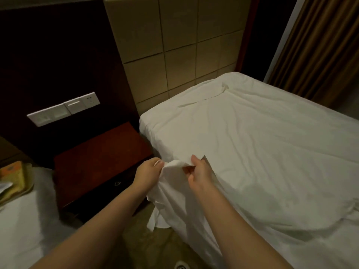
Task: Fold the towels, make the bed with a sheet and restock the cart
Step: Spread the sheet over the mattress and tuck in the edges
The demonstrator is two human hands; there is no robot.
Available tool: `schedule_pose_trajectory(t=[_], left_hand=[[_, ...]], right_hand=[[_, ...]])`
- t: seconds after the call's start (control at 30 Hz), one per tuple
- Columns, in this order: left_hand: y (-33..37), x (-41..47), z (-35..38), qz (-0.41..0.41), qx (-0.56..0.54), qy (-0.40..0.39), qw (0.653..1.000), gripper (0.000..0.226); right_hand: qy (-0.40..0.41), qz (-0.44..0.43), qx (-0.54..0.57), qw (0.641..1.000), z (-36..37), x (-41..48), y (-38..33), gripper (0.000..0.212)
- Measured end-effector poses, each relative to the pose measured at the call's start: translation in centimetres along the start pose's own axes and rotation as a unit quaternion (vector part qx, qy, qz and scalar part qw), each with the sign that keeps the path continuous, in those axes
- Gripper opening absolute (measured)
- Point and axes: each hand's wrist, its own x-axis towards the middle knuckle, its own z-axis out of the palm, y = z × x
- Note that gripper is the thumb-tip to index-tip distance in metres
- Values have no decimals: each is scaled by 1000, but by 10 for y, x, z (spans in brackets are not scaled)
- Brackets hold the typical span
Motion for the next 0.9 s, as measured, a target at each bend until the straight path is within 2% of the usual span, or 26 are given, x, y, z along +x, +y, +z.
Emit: schedule_pose_trajectory(t=[0.07,0.23,0.33,0.4,0.5,0.6,0.7,0.8,0.9], left_hand=[[3,30,-19,2,14,-11,1000,25],[4,87,-40,5,-43,-24,999,28],[27,107,-34,64,-48,-78,994,18],[43,115,-24,131,-18,-126,983,9],[60,120,-14,210,-9,-168,963,8],[69,121,-4,259,-5,-276,926,31],[71,113,14,280,3,-368,887,41],[79,99,41,271,-22,-381,884,38],[94,87,61,217,-72,-389,893,30]], right_hand=[[-7,-53,-17,998,32,15,-6,21],[-25,-145,-70,987,70,33,-33,21],[-22,-161,-82,983,81,33,-38,19],[-9,-163,-101,981,85,27,-38,18],[38,-173,-120,977,84,16,-32,18],[111,-181,-120,970,74,6,-30,19],[154,-157,-174,960,51,-3,-35,20],[188,-166,-210,945,28,-14,-40,25],[255,-193,-174,931,-10,7,-52,19]])
